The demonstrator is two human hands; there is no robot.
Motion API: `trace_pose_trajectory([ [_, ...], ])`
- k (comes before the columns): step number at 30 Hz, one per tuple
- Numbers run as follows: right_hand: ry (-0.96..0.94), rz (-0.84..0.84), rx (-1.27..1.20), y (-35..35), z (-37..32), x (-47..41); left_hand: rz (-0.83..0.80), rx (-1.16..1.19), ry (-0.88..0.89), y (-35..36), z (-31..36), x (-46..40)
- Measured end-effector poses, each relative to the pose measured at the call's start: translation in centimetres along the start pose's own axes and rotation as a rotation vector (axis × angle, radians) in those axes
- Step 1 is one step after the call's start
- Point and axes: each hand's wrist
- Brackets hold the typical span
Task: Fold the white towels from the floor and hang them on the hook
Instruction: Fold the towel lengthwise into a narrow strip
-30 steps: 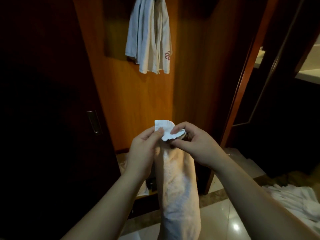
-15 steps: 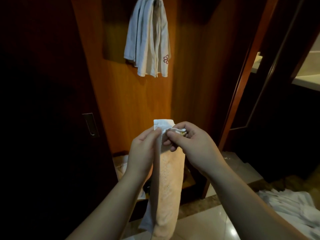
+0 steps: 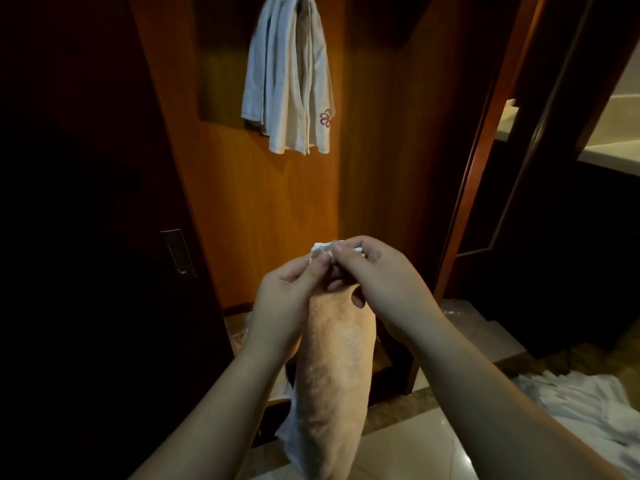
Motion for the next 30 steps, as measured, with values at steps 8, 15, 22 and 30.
trace_pose_trajectory([
  [8, 0.014, -0.508, 0.394, -4.0, -0.6, -2.7, -0.011, -0.085, -0.009, -1.3, 0.4, -0.2],
  [15, -0.276, -0.567, 0.770, -4.9, -0.1, -3.5, -0.042, -0.026, -0.038, -2.1, 0.4, -0.7],
  [22, -0.297, -0.606, 0.853, -6.0, 3.7, -3.6, 0.065, 0.010, -0.029, -3.5, 1.2, -1.5],
  [30, -0.276, -0.474, 0.979, -8.3, 6.1, -3.5, 0.151, -0.053, 0.033, -6.5, 1.4, -2.4],
])
Point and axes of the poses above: each hand's wrist, its own x-axis away from the middle knuckle, its own y-axis out of the palm, z = x × y, and after that the axes turned 13 degrees about z, right-handed
